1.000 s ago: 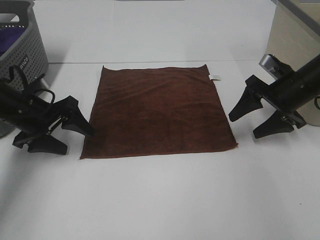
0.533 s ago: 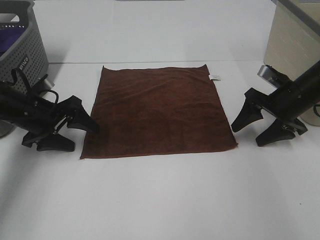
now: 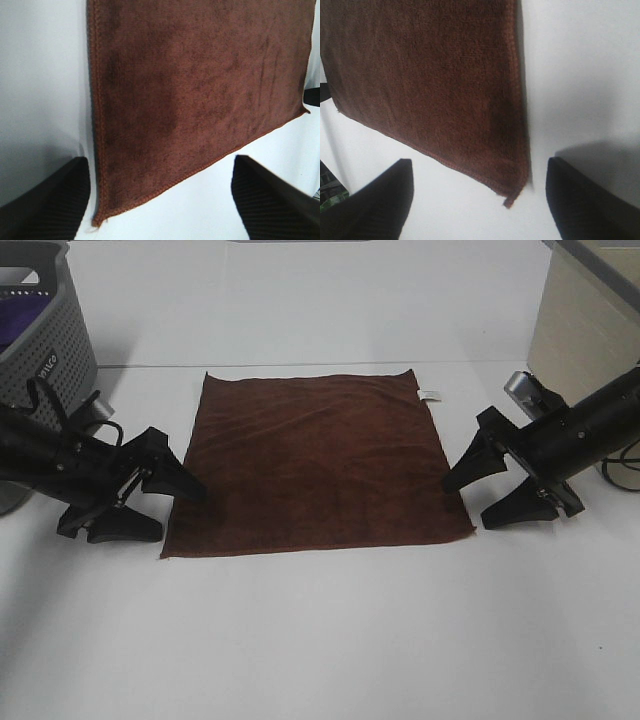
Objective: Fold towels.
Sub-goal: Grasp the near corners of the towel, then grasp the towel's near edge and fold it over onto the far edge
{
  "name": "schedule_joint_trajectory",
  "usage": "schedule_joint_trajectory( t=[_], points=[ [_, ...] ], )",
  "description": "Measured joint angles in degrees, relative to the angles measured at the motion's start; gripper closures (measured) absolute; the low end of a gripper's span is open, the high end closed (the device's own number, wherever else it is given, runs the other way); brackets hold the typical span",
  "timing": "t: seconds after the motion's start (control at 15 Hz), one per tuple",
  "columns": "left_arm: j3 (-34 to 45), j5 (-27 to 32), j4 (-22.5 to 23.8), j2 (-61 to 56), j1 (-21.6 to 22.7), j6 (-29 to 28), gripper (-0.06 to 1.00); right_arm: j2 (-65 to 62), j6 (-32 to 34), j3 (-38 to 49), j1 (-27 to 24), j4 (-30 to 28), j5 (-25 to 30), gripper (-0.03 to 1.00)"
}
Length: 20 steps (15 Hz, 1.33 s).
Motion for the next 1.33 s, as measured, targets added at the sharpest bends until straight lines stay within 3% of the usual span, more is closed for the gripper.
schedule_joint_trajectory(
  t=[0.27, 0.4, 0.47, 0.67, 0.73, 1.0, 1.33],
  points=[
    [0.0, -1.1, -0.9, 0.4, -3.4, 0.1, 0.26, 0.1, -0.2, 0.0, 4.2, 0.3, -1.6, 0.28],
    [0.0, -1.6, -1.1, 0.4, -4.3, 0.1, 0.3, 0.2, -0.1, 0.0, 6.1, 0.1, -3.3, 0.39],
    [0.0, -2.3, -0.7, 0.5, -4.3, 0.1, 0.39, 0.5, 0.2, 0.0, 6.4, -0.1, -4.1, 0.48],
    [0.1, -4.8, 0.3, 1.3, -4.3, 0.1, 0.82, 1.1, 1.5, 0.0, 6.4, -1.1, -5.1, 0.82],
    [0.1, -5.3, 0.7, 1.3, -4.3, 0.1, 0.89, 1.3, 2.2, 0.0, 6.4, -1.3, -5.3, 0.9],
    [0.1, -3.9, 2.6, 1.3, -4.5, -1.5, 0.93, 1.1, 4.6, 0.0, 6.5, -2.4, -4.2, 0.95],
    [0.1, 2.6, 15.9, 0.2, -4.7, -10.8, 0.93, -1.1, 12.4, 1.2, 6.6, -11.5, 2.0, 0.95]
  ],
)
